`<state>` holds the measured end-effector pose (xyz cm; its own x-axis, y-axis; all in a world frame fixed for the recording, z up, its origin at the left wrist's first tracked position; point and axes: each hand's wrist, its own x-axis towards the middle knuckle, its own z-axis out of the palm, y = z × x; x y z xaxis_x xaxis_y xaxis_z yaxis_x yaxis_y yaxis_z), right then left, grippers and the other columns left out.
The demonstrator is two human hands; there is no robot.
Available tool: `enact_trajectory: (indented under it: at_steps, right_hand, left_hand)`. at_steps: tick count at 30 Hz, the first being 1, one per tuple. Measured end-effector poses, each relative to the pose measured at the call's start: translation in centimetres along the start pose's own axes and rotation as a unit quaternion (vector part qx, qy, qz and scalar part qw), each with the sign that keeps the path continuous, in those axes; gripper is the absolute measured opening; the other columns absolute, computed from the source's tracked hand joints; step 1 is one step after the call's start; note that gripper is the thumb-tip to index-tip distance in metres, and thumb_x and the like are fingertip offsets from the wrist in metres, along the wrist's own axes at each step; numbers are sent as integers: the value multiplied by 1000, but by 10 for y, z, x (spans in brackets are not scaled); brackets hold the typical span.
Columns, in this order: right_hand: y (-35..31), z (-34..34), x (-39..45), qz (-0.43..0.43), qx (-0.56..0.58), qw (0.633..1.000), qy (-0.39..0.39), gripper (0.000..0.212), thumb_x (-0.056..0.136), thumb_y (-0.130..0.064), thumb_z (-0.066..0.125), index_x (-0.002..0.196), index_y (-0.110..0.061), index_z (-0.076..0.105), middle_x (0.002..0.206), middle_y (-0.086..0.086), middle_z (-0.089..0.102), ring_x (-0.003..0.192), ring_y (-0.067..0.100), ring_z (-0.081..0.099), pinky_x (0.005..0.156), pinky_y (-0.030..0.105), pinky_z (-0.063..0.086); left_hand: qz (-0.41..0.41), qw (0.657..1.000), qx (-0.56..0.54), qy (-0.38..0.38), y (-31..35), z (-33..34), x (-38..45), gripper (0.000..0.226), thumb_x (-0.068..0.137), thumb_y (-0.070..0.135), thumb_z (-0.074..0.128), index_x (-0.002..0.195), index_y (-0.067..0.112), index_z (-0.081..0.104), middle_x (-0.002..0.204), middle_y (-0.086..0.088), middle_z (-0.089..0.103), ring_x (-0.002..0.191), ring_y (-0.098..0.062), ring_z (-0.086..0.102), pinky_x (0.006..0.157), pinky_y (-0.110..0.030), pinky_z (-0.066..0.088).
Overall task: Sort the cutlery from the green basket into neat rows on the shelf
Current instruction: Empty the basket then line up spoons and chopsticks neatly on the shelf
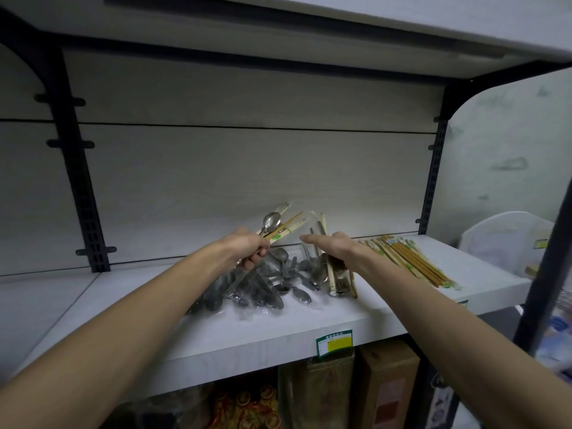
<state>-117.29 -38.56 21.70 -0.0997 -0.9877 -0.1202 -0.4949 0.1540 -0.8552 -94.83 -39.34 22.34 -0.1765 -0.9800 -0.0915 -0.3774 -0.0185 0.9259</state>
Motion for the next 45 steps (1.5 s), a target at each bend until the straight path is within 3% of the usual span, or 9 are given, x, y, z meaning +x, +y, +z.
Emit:
enact_trajectory:
  at_steps: [2,5,13,18,22,25,35,41,45]
  right_hand:
    - [-2,2,-3,11,6,1000,-11,93,73,-76,68,135,-8,51,91,8,61,80,25,61,75,38,50]
    - [-8,3,-8,40,18,999,-30,74,82,-79,53,120,-16,45,69,5,52,53,21,54,58,32,50]
    - [-15,11,-7,139,168,972,-87,43,93,-55,35,92,-13,43,65,4,52,58,22,54,54,26,45]
    - [-13,10,-9,150,284,941,-103,56,95,-64,26,83,-14,48,68,6,56,62,23,55,43,22,48]
    - [-12,12,-4,139,362,920,-53,37,102,-40,23,88,-13,43,65,4,50,59,19,49,55,26,50]
    - [-11,15,-4,126,328,935,-49,23,101,-16,30,86,-7,46,66,5,47,60,20,50,60,34,54]
    - [-18,20,-10,104,204,973,-35,15,104,-8,47,97,4,52,68,16,63,43,21,64,43,29,56]
    - [-23,14,-13,102,193,970,-103,40,100,-21,46,134,-13,26,93,16,59,68,28,66,59,43,62]
    - [-28,11,-9,79,162,982,-60,33,104,-32,42,128,-9,36,76,5,44,60,21,54,60,43,57]
  left_hand:
    - [3,1000,17,8,-3,1,1,28,100,15,57,72,12,55,60,-2,46,45,-12,36,37,-21,28]
    - [6,1000,26,7,-7,1,4,30,100,18,59,70,12,56,59,-2,48,46,-13,37,38,-21,29]
    - [9,1000,12,10,-17,-2,8,27,97,22,61,73,13,59,63,-4,50,49,-17,39,45,-24,28]
    - [14,999,-31,18,-23,-7,5,23,99,12,60,76,8,57,64,-4,51,45,-12,39,36,-21,29]
    - [13,999,-38,18,-24,-10,1,20,100,11,59,80,8,58,64,-4,51,45,-11,40,36,-21,29]
    - [16,999,-42,14,-21,-11,-1,19,101,12,58,83,8,58,67,-5,52,47,-12,41,37,-21,30]
    - [16,999,34,16,-7,4,-15,22,104,11,51,84,5,58,38,7,50,31,-6,39,33,-18,32]
    - [27,998,46,19,-6,5,-19,19,103,10,51,86,5,57,37,9,49,32,-5,40,35,-18,32]
    - [31,998,44,15,-8,2,-20,20,102,10,52,84,7,57,40,8,51,39,-7,42,37,-20,34]
